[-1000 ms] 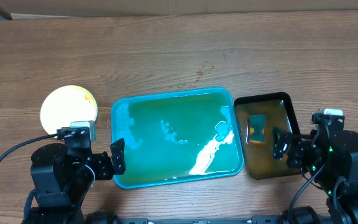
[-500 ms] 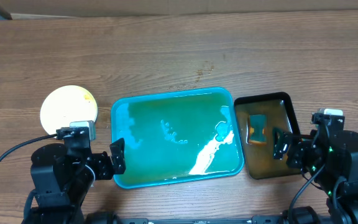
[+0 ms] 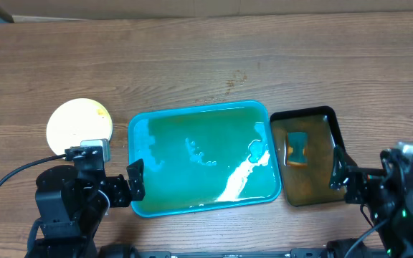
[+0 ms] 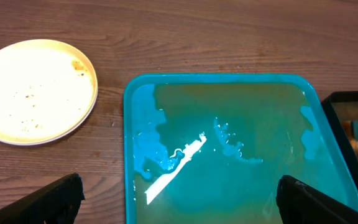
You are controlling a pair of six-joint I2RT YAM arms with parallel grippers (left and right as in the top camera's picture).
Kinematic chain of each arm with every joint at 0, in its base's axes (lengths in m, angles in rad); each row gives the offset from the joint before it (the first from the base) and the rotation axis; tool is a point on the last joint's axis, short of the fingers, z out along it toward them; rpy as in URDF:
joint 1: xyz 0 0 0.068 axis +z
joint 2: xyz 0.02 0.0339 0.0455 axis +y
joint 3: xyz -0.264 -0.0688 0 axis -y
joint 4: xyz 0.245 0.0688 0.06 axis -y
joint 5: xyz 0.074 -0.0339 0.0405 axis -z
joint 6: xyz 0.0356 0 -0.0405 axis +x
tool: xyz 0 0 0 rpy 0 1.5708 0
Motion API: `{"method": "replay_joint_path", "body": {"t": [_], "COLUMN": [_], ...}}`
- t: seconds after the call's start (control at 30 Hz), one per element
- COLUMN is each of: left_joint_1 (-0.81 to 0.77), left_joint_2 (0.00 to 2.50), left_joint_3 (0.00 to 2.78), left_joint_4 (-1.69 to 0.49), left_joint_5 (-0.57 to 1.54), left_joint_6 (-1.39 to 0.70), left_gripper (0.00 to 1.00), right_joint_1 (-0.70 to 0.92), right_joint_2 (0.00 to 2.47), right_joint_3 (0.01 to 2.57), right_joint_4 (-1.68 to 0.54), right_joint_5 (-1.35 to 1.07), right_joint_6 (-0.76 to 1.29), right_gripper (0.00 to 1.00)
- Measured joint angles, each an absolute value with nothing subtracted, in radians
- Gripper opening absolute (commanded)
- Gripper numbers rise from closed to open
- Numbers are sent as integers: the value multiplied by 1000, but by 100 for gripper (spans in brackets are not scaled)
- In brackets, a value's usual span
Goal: Clean dirty plates on tray and stack at the side
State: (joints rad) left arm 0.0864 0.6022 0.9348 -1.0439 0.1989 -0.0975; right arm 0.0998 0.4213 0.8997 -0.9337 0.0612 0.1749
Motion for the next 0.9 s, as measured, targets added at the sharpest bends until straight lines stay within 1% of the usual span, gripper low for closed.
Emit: {"method": "replay_joint_path", "body": {"t": [0.17,0.3,0.4,0.63,0.77,0.9], "left_joint_1": [86,86,86,86,86,86], "left_joint_2": [602,602,602,602,602,602], "left_joint_3": [933,932,930,928,928,928], "left_joint_4": [-1046,-1047,-1047,-1047,-1047,-1047], "left_joint_5": [199,199,199,199,199,199], "left_joint_6": [-97,-97,-97,-97,-97,-97], "left_gripper": [100,100,100,100,100,100], "right_joint_1": [91,91,91,91,91,91], "right_joint_2": [250,117,30,14,13,13], "right_joint_3": [725,550,410,167,57,18], "right_joint_4": [-779,-582,-392,27,166,131], "right_joint_5": [66,66,67,66,67,55], "right_joint_6": [160,156,156,156,156,141], "right_gripper": [100,100,100,100,100,100]}}
